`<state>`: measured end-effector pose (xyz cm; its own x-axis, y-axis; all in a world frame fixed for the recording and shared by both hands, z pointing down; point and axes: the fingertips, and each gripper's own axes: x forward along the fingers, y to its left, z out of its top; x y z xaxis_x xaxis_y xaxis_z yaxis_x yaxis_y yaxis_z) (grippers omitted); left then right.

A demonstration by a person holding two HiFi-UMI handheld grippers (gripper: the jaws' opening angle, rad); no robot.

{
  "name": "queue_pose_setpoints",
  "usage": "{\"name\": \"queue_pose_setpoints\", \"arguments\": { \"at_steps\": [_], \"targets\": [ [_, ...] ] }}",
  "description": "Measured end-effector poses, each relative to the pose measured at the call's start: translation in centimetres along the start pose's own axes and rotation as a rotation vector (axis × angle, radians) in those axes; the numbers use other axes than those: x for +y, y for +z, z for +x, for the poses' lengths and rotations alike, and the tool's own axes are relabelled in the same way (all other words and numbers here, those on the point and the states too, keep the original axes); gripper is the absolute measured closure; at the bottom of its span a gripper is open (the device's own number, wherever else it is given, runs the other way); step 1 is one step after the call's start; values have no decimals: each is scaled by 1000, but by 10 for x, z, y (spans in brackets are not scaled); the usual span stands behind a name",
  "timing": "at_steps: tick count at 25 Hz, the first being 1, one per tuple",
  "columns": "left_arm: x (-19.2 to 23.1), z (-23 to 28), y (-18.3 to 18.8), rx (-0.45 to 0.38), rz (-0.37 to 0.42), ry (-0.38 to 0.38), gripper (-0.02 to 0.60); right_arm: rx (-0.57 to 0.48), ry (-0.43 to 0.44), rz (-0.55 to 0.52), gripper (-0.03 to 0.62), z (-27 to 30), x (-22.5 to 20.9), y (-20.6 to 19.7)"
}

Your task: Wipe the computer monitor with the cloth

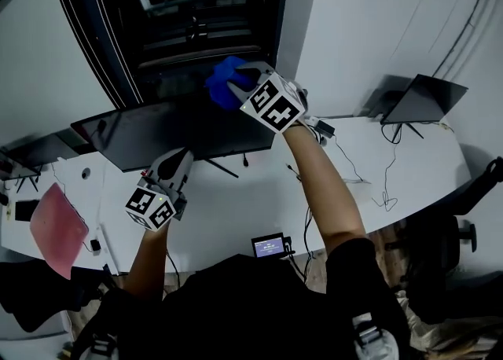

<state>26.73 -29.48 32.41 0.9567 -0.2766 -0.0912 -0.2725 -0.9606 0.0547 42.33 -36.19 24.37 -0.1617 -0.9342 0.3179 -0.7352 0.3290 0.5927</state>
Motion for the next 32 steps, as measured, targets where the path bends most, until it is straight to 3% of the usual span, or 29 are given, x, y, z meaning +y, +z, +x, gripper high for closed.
{"name": "queue_pose_setpoints", "arguments": {
  "at_steps": [14, 25, 32],
  "targets": [
    [-25, 27, -18, 15, -22, 17, 588, -25, -26, 94, 497, -35, -40, -49],
    [-27, 39, -21, 35, -20, 28, 588, -93, -99, 192, 497, -63, -64, -84],
    [-24, 36, -28, 55, -33, 41, 588, -193, -157, 357, 497, -80, -76, -104]
  ]
}}
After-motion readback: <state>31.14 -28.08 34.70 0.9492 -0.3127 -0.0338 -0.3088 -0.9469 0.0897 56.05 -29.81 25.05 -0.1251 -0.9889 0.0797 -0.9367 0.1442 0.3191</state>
